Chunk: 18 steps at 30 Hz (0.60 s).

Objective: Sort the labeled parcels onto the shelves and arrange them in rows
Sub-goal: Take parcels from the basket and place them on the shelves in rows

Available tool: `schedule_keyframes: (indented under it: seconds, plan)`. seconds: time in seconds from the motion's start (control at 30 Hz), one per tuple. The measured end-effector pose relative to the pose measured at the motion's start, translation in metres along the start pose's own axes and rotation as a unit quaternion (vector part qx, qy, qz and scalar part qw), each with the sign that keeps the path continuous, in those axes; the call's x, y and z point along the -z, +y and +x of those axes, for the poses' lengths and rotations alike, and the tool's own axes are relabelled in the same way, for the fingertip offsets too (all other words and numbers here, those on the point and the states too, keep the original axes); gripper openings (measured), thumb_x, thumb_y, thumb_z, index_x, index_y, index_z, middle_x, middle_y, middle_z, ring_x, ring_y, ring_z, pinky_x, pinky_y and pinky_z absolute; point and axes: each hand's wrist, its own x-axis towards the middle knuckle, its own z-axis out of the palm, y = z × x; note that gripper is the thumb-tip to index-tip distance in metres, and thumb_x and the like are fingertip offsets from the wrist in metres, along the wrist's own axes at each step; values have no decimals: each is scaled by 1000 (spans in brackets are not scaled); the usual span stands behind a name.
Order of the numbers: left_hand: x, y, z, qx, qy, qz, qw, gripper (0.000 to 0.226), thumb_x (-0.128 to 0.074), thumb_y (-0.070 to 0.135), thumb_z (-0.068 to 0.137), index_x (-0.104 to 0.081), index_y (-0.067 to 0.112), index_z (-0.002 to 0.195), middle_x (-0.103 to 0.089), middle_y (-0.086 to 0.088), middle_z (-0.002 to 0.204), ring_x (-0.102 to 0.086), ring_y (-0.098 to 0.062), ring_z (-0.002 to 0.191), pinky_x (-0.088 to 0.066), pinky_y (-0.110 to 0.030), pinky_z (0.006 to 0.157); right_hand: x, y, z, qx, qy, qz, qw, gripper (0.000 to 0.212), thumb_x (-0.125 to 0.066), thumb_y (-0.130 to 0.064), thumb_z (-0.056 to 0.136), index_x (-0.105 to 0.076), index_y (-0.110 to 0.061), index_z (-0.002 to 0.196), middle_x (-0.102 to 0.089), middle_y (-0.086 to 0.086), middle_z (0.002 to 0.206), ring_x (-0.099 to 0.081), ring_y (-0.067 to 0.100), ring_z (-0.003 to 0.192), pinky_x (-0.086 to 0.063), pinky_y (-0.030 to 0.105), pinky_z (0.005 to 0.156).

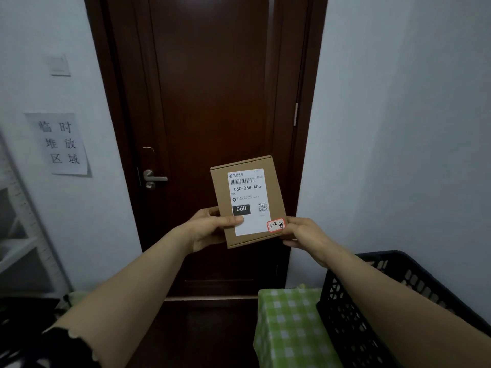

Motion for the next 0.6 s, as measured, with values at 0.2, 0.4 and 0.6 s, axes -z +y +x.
schedule_keyframes:
  seconds: [0.2,0.4,0.6]
  plan:
    - [41,-26,-33,29,64,25,997,60,-82,10,70,-54,13,123,-70,-4,111,-65,-21,105,-53,-44,91,-40,20,19,15,-31,-27,999,35,-57,-13,88,-61,-18,123,-67,-4,105,-58,15,105,-45,36,99]
    - [78,-75,-89,96,137,47,985,74,-86,7,65,-48,13,128,-67,-3,117,-64,-20,108,-52,-43,94,-107,24,35,14,-145,45,988,57,-72,-7,76,-52,-13,130,-68,10,112,-64,27,102,-48,47,95]
    - [125,-109,-175,109,255,5,961,82,-85,8,64,-46,14,136,-64,-2,121,-62,-16,110,-51,-35,97,-201,23,23,-15,-303,50,952,79,-84,-15,52,-54,-14,125,-68,6,109,-64,28,102,-48,51,94]
